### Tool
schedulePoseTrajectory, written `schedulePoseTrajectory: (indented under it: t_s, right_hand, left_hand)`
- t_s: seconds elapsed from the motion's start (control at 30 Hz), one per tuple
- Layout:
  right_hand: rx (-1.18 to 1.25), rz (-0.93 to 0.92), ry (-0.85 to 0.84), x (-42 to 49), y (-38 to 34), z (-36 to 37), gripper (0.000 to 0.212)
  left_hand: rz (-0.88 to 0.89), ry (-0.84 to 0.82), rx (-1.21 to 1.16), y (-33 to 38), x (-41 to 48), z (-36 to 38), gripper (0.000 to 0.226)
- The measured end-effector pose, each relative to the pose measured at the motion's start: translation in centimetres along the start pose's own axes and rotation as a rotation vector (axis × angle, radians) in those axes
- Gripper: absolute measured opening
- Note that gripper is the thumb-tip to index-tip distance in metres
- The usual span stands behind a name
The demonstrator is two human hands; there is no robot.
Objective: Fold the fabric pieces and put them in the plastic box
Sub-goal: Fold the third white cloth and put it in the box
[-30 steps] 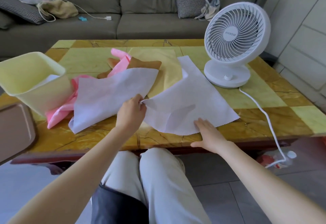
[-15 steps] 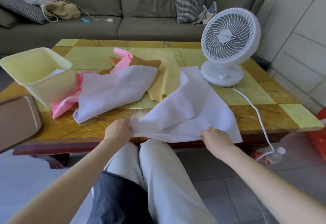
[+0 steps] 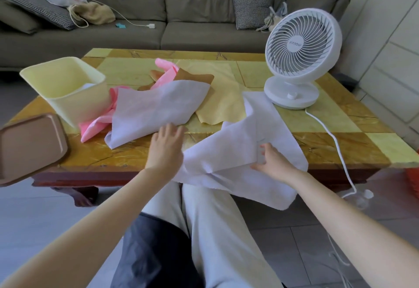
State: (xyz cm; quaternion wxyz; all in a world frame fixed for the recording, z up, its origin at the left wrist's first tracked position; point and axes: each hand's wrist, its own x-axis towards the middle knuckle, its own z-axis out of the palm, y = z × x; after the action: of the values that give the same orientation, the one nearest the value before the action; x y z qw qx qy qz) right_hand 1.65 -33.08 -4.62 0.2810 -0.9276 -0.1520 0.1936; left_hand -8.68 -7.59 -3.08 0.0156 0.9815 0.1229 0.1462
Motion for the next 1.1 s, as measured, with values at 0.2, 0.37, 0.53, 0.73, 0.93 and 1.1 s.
schedulePoseTrajectory:
  t_s: [0.2,0.37,0.53,0.73,0.93,1.1]
  right_hand:
    - [-0.216,0.046,0.003,2.3,-1.2,1.6,0.079]
    - [-0.195,0.078,0.075,4.1,-1.8,1.4,0.061]
    - [-0.186,0.149,0.081,5.3,-2.2,0.9,0.023]
    - [-0.086,0.011,0.307,7.9,-8.0,-0.7,0.019]
    - [-0.127,-0.382,0.411,10.7,-18.4,1.3,0.034]
    - [-0.11,-0.478,0.21,12.5,-21.7,5.2,0.021]
  left_hand:
    - [0.22,-0.304,-0.006,5.8,0.4,2.7,0.063]
    - [0.145,-0.444,0.021,6.9,1.1,4.4,0.05]
    - [0.083,-0.377,-0.074,6.0,2.4,4.7,0.021]
    - [0.044,-0.186,-0.137,3.0,4.7,2.4,0.027]
    - [-0.154,-0.053,-0.123,-4.5,5.9,0.5,0.02]
    - [-0.341,-0.137,-0.074,-10.2,4.2,1.3,0.021]
